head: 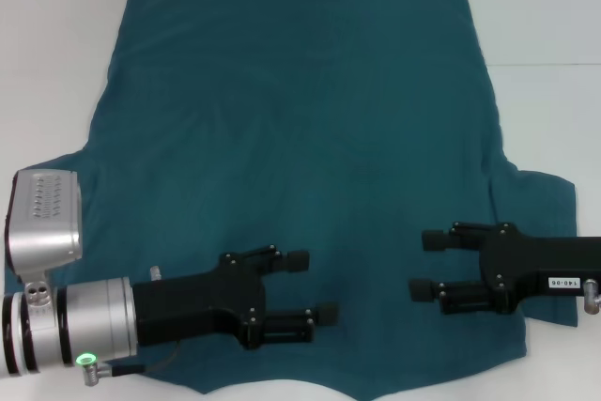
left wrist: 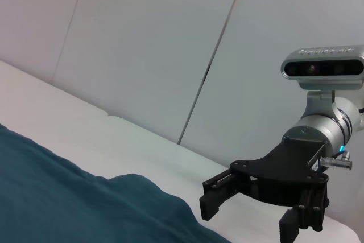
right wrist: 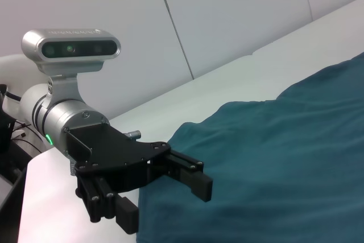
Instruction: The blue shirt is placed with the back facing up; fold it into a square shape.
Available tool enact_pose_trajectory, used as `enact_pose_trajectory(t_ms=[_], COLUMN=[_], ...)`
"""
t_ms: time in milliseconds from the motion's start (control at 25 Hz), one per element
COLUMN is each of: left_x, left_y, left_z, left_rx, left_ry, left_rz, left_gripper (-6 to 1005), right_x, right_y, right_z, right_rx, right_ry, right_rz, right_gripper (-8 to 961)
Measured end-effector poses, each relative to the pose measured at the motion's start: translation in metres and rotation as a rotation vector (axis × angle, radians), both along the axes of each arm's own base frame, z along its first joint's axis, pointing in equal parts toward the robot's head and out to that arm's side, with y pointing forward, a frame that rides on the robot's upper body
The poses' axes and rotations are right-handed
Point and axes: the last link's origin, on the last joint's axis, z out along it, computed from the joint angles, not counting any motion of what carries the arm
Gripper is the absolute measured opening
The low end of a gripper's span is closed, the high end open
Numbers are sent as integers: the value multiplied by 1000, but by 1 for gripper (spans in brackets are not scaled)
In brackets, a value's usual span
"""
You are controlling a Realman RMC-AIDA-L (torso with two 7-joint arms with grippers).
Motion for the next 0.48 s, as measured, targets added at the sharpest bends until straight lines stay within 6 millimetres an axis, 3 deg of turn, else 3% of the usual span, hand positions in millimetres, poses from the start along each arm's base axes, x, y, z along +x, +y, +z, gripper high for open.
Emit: enact_pose_trajectory(t_ms=[480], left_x=[0], left_y=[0], left_z=[0], left_rx=[0], left_ry=[0], left_rz=[1], left_gripper=[871], right_x=[0], right_y=[0], right_z=[-1], right_rx=[0], right_ry=[1], right_rz=[-1], right_gripper=[896])
